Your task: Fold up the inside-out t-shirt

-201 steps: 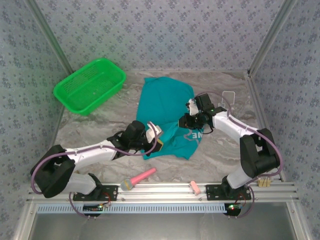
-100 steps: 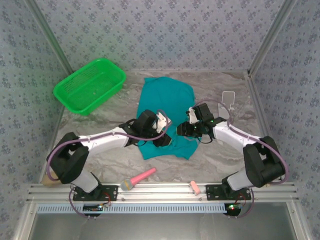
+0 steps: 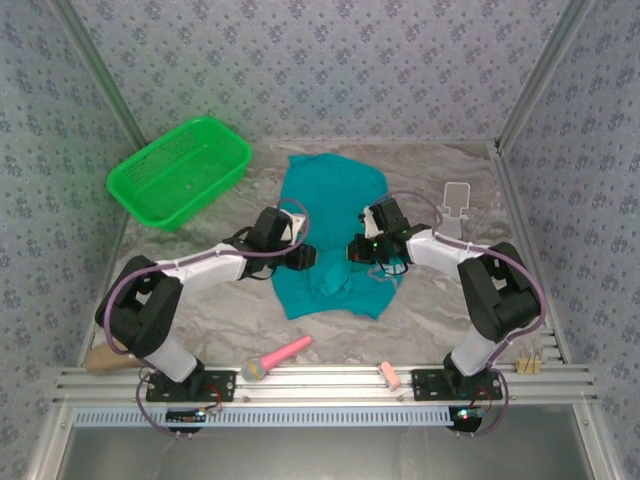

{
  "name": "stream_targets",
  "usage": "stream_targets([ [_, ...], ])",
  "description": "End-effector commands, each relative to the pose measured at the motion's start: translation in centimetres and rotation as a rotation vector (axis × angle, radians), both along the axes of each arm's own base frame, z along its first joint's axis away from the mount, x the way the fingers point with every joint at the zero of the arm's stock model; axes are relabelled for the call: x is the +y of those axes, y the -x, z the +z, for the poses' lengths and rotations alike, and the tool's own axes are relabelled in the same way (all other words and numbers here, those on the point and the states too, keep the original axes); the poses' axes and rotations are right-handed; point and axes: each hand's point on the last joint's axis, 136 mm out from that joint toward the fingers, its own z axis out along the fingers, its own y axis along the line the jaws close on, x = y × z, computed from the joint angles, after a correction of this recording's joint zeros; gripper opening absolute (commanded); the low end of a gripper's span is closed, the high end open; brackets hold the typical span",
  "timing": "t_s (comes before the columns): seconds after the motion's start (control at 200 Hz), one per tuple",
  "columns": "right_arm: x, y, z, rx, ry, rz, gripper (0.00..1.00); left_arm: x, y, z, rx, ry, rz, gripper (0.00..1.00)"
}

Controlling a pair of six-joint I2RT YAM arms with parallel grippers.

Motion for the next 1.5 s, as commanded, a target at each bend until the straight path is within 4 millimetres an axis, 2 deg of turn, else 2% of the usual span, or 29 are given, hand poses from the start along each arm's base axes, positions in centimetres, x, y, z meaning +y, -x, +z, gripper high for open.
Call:
stream_targets([
  [0.0, -0.1, -0.9, 2.3, -0.025, 0.011, 0.004, 0.00, 1.6, -1.5, -2.0, 0.060, -0.034, 0.139, 0.42],
  [0.045, 0.1, -0.7, 4.1, -0.020, -0.007, 0.009, 0.00, 2.5, -1.8, -3.0, 0.079, -0.058, 0.181, 0.42],
  [0.145, 1.2, -0.5, 9.8, -0.043, -0.078, 0.036, 0.00, 4.0, -2.0, -5.1, 0.103, -0.120, 0.243, 0.41],
  [0.16, 1.3, -0.3, 10.0, -0.033, -0.084, 0.040, 0.00, 4.2, -2.0, -5.4, 0.106, -0.127, 0.246, 0.41],
  [0.18, 1.7, -0.9, 12.2, -0.062, -0.108, 0.046, 0.00, 4.3, -2.0, -5.7, 0.110, -0.134, 0.248, 0.41],
  [0.225, 1.8, -0.9, 14.3, -0.053, -0.120, 0.045, 0.00, 4.4, -2.0, -6.4, 0.116, -0.145, 0.248, 0.41],
  [0.285, 1.5, -1.1, 16.0, -0.017, -0.123, 0.004, 0.00, 4.3, -2.1, -7.2, 0.127, -0.154, 0.248, 0.40],
  [0.345, 1.3, -1.5, 16.7, 0.035, -0.149, -0.048, 0.00, 4.4, -2.1, -8.0, 0.136, -0.163, 0.252, 0.40],
  [0.425, 1.9, -1.9, 16.6, 0.106, -0.198, -0.079, 0.00, 4.5, -1.9, -8.9, 0.146, -0.170, 0.250, 0.39],
  [0.5, 2.6, -2.0, 15.7, 0.162, -0.211, -0.088, 0.01, 4.5, -1.7, -9.3, 0.152, -0.170, 0.247, 0.38],
  [0.6, 4.3, -1.7, 14.6, 0.203, -0.221, -0.058, 0.02, 4.6, -1.4, -8.9, 0.154, -0.150, 0.239, 0.38],
  [0.71, 5.8, -1.4, 13.3, 0.205, -0.186, -0.036, 0.05, 4.7, -1.3, -6.7, 0.160, -0.061, 0.230, 0.38],
  [0.82, 7.6, -1.6, 11.2, 0.210, -0.146, -0.044, 0.05, 6.3, -1.2, -4.0, 0.142, 0.004, 0.253, 0.39],
  [0.93, 12.9, -1.3, 10.7, 0.247, -0.212, 0.042, 0.01, 9.2, -1.3, -1.4, 0.102, 0.032, 0.334, 0.40],
  [0.959, 14.1, -1.3, 10.8, 0.247, -0.218, 0.067, 0.04, 10.0, -1.3, -0.8, 0.093, 0.033, 0.361, 0.40],
  [1.029, 15.9, -1.5, 11.0, 0.213, -0.210, 0.100, 0.27, 12.1, -1.3, 0.4, 0.072, 0.005, 0.436, 0.41],
  [1.069, 16.2, -1.6, 11.0, 0.200, -0.198, 0.100, 0.34, 13.7, -1.1, 0.6, 0.083, -0.039, 0.511, 0.43],
  [1.109, 15.8, -2.0, 11.0, 0.188, -0.188, 0.082, 0.36, 14.6, -1.0, 1.0, 0.101, -0.061, 0.542, 0.44],
  [1.144, 14.9, -2.4, 11.1, 0.173, -0.172, 0.060, 0.38, 14.3, -0.8, 1.5, 0.107, -0.057, 0.504, 0.43],
  [1.219, 11.7, -3.1, 11.2, 0.106, -0.105, -0.008, 0.40, 12.0, -0.4, 2.2, 0.110, -0.003, 0.376, 0.43],
  [1.289, 7.5, -3.2, 11.1, 0.036, -0.020, -0.080, 0.41, 9.6, 0.3, 2.9, 0.084, 0.025, 0.269, 0.42],
  [1.409, 0.2, -2.0, 9.8, -0.023, 0.122, -0.183, 0.43, 4.4, 2.6, 3.9, -0.043, -0.036, 0.003, 0.43],
  [1.464, -2.8, -0.3, 8.5, -0.006, 0.199, -0.189, 0.43, 3.0, 3.5, 3.7, -0.036, -0.047, -0.046, 0.43],
  [1.494, -3.8, 0.3, 8.3, -0.008, 0.216, -0.192, 0.44, 2.5, 3.9, 3.4, -0.014, -0.046, -0.058, 0.43],
])
